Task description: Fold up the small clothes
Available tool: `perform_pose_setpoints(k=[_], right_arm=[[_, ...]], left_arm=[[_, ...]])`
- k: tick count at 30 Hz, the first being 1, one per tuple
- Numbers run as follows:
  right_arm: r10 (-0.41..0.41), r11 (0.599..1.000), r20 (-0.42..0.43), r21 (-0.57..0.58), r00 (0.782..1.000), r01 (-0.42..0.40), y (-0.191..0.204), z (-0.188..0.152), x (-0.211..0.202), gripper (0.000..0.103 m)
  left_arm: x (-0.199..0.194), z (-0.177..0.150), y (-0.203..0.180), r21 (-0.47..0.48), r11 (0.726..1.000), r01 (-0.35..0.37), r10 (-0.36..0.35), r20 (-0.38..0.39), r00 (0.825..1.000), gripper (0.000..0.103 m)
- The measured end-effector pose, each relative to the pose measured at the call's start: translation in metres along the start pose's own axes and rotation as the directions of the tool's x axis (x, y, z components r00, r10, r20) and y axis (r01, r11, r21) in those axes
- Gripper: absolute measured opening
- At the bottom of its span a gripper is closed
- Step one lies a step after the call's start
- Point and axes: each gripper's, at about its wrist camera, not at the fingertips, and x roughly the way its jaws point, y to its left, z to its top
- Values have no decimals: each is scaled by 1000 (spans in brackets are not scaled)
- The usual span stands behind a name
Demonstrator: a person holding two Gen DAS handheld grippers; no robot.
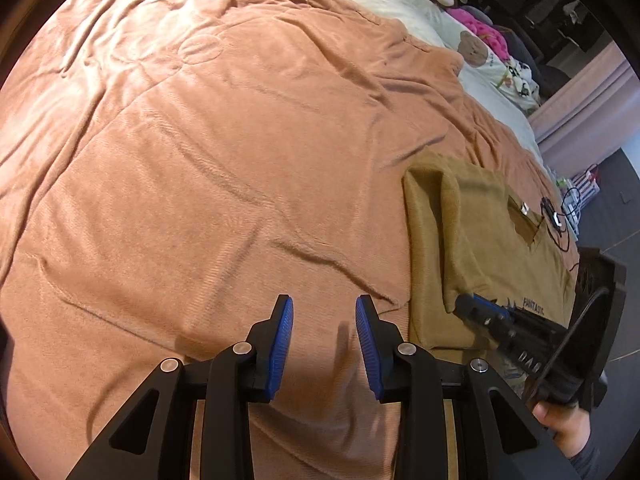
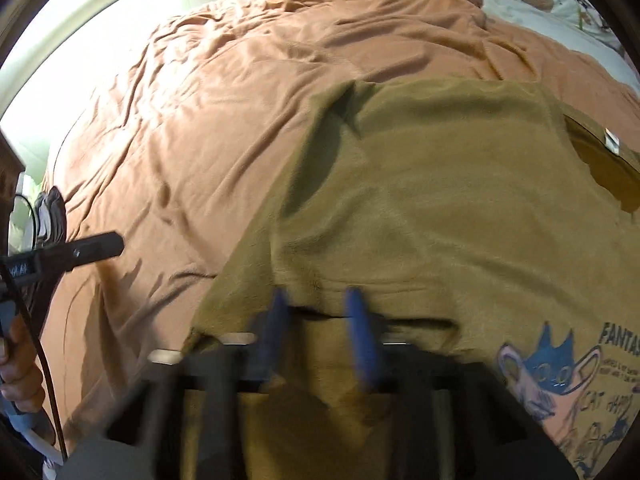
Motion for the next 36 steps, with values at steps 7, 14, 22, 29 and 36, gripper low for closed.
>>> perform_pose_setpoints(k=[7,14,22,29,36], right_arm=[[39,997,97,60,995,-45,-34,4,-40,1],[-21,982,170,189,985,-12,-77,3,-71,0],[-94,962,144,269,985,52,-94,-5,-71,0],[-135,936,62,336,989,106,-105,-3,-66,1],[-115,938,51,335,992,91,-100,-5,-79,46]], left_arm=[[7,0,-21,40,999,17,-16,-14,1000,35],[13,-1,-41,62,997,37,-36,-26,999,35],[22,-10,-59,103,993,56,-50,-55,997,35],[34,-13,-64,104,993,61,-52,-81,995,35],[36,-21,-62,107,993,54,-44,-96,994,36]])
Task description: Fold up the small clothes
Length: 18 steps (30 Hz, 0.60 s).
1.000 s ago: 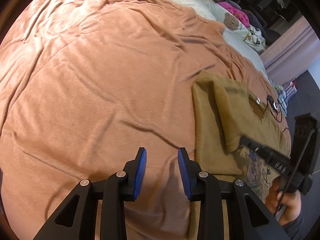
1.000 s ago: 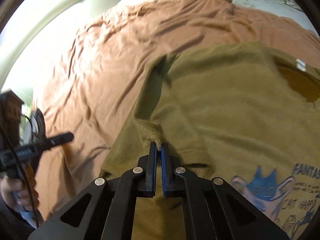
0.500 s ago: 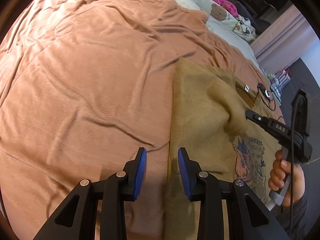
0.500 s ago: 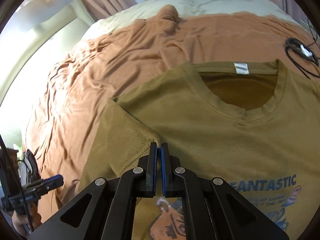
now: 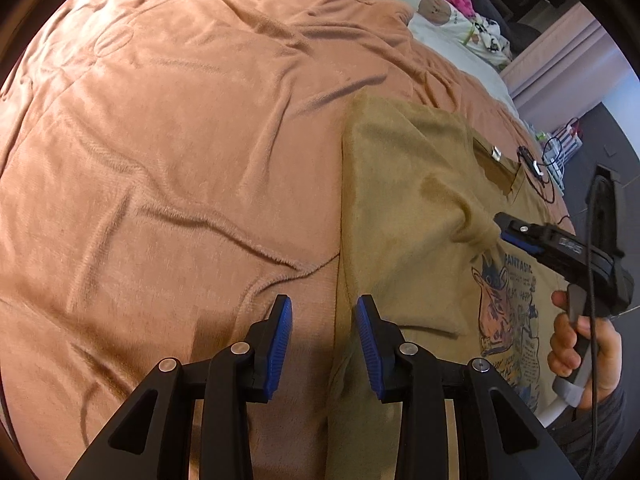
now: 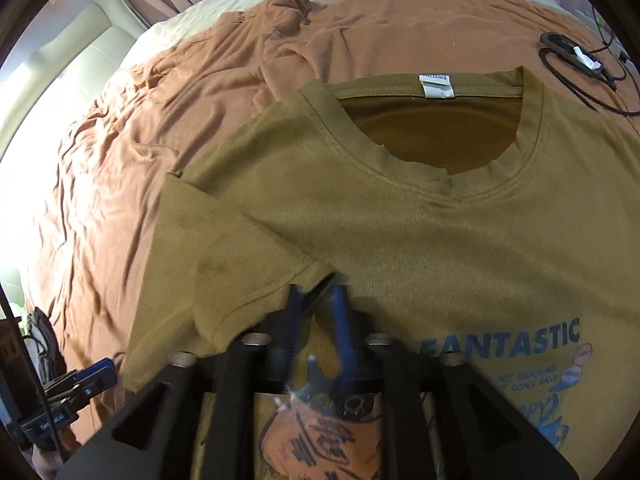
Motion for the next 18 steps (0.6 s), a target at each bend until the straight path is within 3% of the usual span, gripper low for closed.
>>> perform_pose_setpoints(k=[1,2,5,12,18], right_arm=[[6,1000,14,-1,1000,-6,-2,-1,-5,58],[11,1000,23,-3,1000,-11,-2,-4,-8,59],[57,998,9,3,998,-57,-1,-16,-14,59],[164,986,-49,9,985,-164,3,-50,-16,59],[240,971,-108,37,965,-237,15,-59,5,48]], left_arm=[[-1,-2,0,0,1000,1,-1,-1,1000,37],[-2,-4,0,2,1000,2,-2,-1,1000,41],[-7,-9,-1,12,1000,2,-2,6,1000,46],[-11,-20,-8,45,999,19,-19,1,1000,47],[1,-25,-11,63,998,20,-20,-7,1000,47]])
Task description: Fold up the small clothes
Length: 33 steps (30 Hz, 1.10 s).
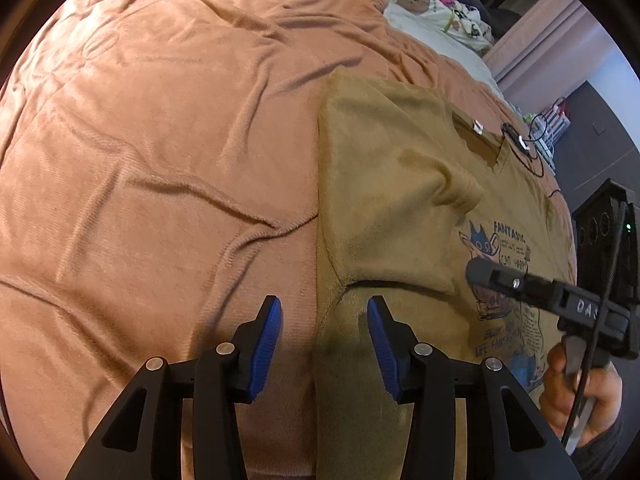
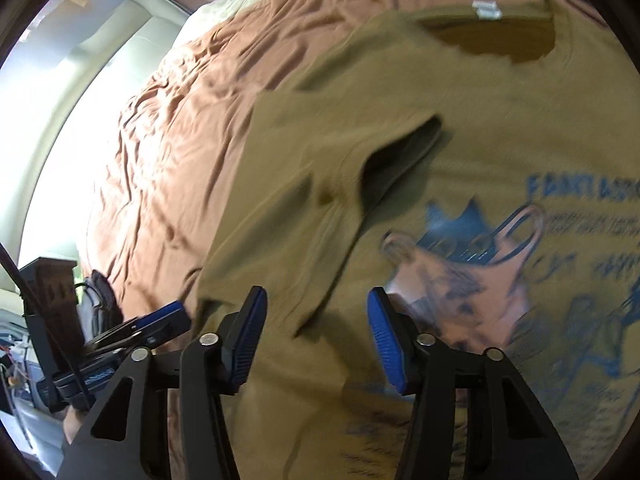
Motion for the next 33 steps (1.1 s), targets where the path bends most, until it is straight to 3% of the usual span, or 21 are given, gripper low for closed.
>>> perform_pose_setpoints(k=[4,6,8,10,14,22,25,28,33], right_arm=[[15,999,-30,28,999,-14,3,-1,15,38],[-4,1000,-39,20,999,4,6,-2,23,25],[-39,999,-29,-9,999,39,9,-1,29,13],[-30,1000,-14,0,999,30,10,3,25,2],[-15,999,36,-37,999,17,25,3,4,2],[-99,994,40,-47,994,101,29,-9,-22,3],[-125,992,57,-27,991,127,24,-4,-27,3],[-119,993,75,-15,990,121,25,-3,-27,3],[-121,989,101,-78,987,129,29,-3,-22,3]], left_arm=[[9,1,0,6,1000,-18,18,1,1000,47],[11,3,2,1,1000,-30,30,8,1000,37],[11,3,6,-7,1000,-27,28,16,999,20],[12,3,9,-20,1000,-23,23,15,1000,13],[10,3,10,-30,999,-16,17,26,1000,12],[-7,1,18,-60,997,-44,46,35,998,12],[-19,1,19,-68,998,-6,10,51,999,13],[-25,5,14,-54,998,-22,25,69,997,13],[-19,16,6,-49,999,-9,13,85,996,13]])
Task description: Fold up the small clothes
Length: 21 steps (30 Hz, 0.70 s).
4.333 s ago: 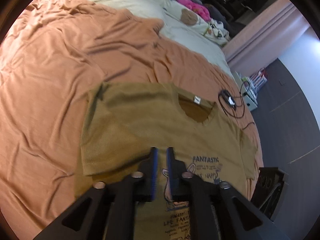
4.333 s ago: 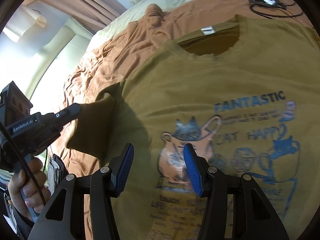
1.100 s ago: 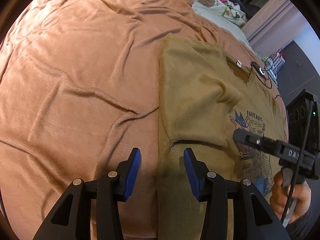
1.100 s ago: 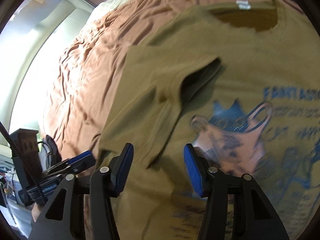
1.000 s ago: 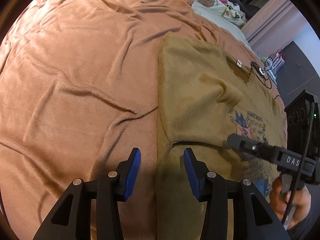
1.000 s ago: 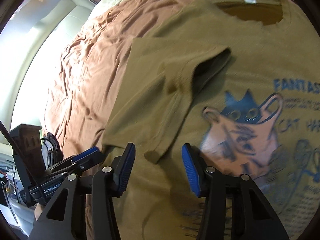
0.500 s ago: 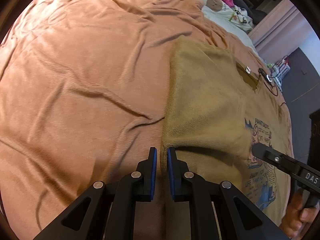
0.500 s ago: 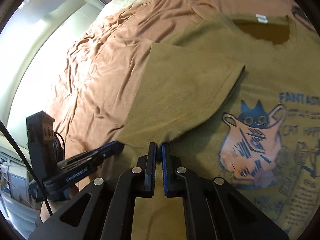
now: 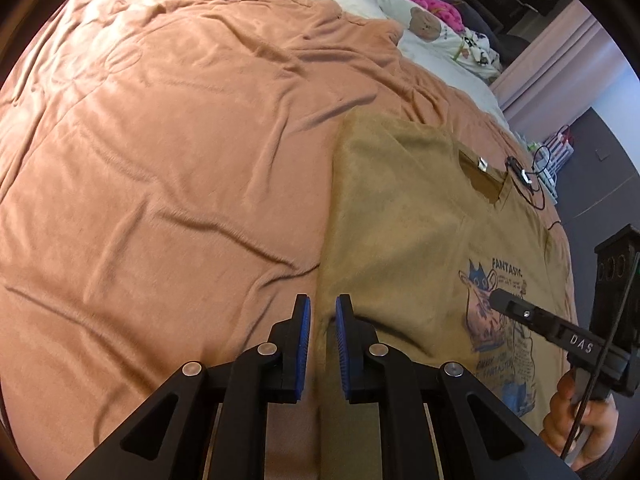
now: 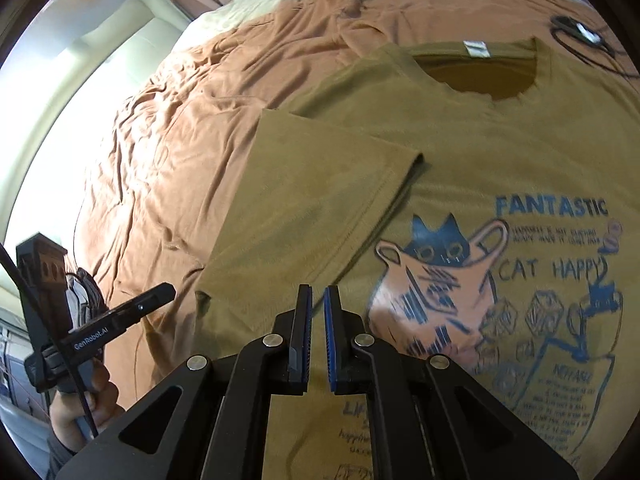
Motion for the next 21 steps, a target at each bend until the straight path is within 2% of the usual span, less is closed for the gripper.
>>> perform_pose_setpoints(k=[4,12,14,18,21], right_arm=[[3,999,14,-32,1000,-2,2,7,8,3],[-4,997,60,-82,998,8,1,41,43,3],[-25,995,52,-92,998,29,-4,42,52,3],[-101,990,7,-99,995,101,-20,39,72,3],[-47,998,9,-38,999,48,-36,35,68,3]], left_arm=[[11,8,-8,14,1000,5,-5,6,1000,13],[34,19,-19,41,999,25,-26,17,1000,13],[39,18,-20,37,998,42,-42,-2,999,13],[51,11,-25,58,998,32,-30,-43,999,13],[52,2,-28,76,997,28,-24,-60,998,12]])
